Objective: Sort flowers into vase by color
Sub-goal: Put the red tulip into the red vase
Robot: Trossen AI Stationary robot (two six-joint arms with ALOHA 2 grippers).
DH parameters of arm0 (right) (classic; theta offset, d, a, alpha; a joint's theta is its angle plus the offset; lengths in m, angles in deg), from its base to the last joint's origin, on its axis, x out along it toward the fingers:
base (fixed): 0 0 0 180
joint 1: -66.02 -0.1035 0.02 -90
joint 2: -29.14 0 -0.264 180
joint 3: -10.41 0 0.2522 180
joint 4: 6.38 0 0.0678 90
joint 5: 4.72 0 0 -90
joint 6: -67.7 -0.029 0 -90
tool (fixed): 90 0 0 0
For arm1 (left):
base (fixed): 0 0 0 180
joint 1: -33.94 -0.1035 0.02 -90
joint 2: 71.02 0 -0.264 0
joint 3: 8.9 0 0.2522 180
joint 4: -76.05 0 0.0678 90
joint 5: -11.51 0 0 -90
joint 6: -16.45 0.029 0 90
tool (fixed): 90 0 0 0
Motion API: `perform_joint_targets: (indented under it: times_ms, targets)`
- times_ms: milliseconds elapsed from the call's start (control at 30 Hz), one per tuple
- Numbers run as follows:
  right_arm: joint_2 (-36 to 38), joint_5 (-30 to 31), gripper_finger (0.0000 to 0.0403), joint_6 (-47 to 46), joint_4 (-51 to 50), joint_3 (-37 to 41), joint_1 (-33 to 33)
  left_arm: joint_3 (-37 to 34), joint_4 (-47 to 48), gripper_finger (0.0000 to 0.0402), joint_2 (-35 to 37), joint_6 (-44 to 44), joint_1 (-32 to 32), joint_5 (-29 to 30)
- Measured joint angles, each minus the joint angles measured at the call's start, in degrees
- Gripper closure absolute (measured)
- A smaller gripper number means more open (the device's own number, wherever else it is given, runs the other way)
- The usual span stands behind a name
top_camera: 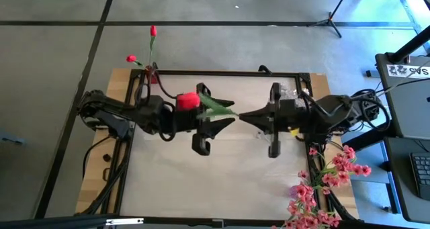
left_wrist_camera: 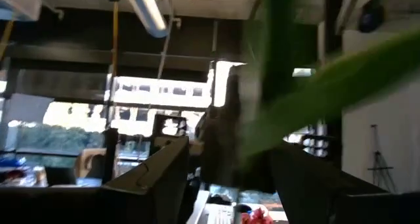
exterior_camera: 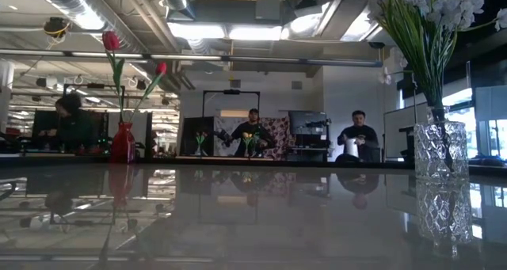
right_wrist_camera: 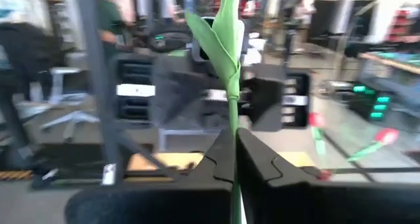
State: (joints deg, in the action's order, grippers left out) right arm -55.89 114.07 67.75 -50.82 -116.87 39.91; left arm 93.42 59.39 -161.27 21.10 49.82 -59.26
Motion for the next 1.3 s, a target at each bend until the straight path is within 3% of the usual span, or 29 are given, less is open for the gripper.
perform_joint_targets:
  times_ms: [133,300,567,667,767,867,967,1100,1233,1300]
  targets:
    - [-0.4,3.6,0.0401,1.2,0.6,0.0,0.0,0.0,-0.1,0.0196,0.0,-1.2,-0.4,-1.6]
    - [-0.7,4.1,0.0401,1.5,0.5,0.0,0.0,0.0,-1.3,0.0218,0.0,-3.5,-0.9,1.3]
    - [-1.7,7.6,0.0400,0.2,-0.5,-0.1,0.0,0.0,-1.6,0.0366,0.0,-8.1,-1.6,3.1]
    - [-1.7,8.7,0.0395,-0.5,-0.4,-0.1,-0.1,0.1,-0.6,0.0389,0.4,-6.9,-1.2,4.2]
    - [-2.0,9.1,0.0362,-1.1,-0.5,-0.1,-0.1,0.1,3.6,0.0392,2.0,-5.8,-1.1,4.2]
    - [-1.9,9.5,0.0300,-1.3,0.1,-0.3,-0.1,0.1,8.7,0.0396,4.6,-4.3,-1.7,6.2]
    - [-1.8,11.3,0.0234,-1.3,-1.2,-2.7,-0.1,0.1,16.6,0.0396,8.4,-0.2,-2.6,12.6]
    - [-0.1,12.6,0.0164,-1.3,-5.0,-7.6,-0.1,0.2,30.1,0.0397,14.2,4.4,-5.8,27.6]
    - [2.8,13.4,0.0127,-1.1,-8.5,-10.4,-0.1,0.2,45.9,0.0397,17.4,3.9,-12.7,42.3]
    - [4.3,14.7,0.0121,0.1,-8.8,-10.4,-0.1,0.2,54.5,0.0397,17.7,-0.3,-17.9,46.6]
